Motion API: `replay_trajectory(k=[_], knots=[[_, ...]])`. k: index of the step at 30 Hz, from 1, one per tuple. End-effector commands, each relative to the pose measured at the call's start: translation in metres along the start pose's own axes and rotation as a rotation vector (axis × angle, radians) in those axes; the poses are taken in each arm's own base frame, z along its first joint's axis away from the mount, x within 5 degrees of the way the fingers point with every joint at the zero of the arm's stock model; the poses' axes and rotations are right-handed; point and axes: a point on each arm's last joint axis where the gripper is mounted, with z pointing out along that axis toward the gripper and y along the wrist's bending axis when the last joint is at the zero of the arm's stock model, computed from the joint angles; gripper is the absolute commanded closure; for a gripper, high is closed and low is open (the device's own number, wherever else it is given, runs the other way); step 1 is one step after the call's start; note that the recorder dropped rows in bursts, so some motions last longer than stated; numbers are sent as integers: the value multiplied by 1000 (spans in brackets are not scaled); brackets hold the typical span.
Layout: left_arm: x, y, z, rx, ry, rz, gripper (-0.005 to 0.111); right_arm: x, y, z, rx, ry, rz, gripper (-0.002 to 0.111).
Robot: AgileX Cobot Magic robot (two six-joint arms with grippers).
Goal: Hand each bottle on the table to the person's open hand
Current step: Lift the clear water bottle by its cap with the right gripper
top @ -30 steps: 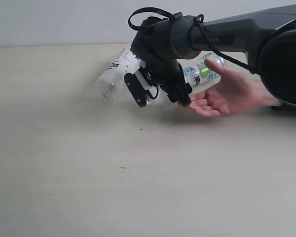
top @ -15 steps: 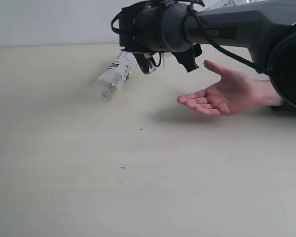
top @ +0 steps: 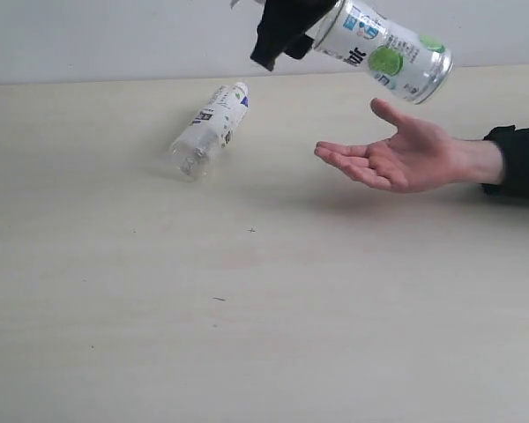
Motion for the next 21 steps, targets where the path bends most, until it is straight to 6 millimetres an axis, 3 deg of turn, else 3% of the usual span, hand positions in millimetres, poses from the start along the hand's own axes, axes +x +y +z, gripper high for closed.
replay_trajectory(k=[1, 5, 10, 17, 21], knots=[[0, 0, 0, 8, -7, 3, 107, 10, -25, -35, -154, -42, 213, 108], [0, 0, 0, 8, -7, 3, 107, 23, -45, -57, -282, -63, 359, 108], [0, 0, 0, 8, -7, 3, 107, 42, -54, -66, -372, -39, 441, 108], [0, 0, 0, 8, -7, 3, 107, 82, -58, -31, -410, 133, 506, 108], [0, 0, 0, 8, -7, 3, 107, 90, -60, -7, -407, 202, 531, 108]])
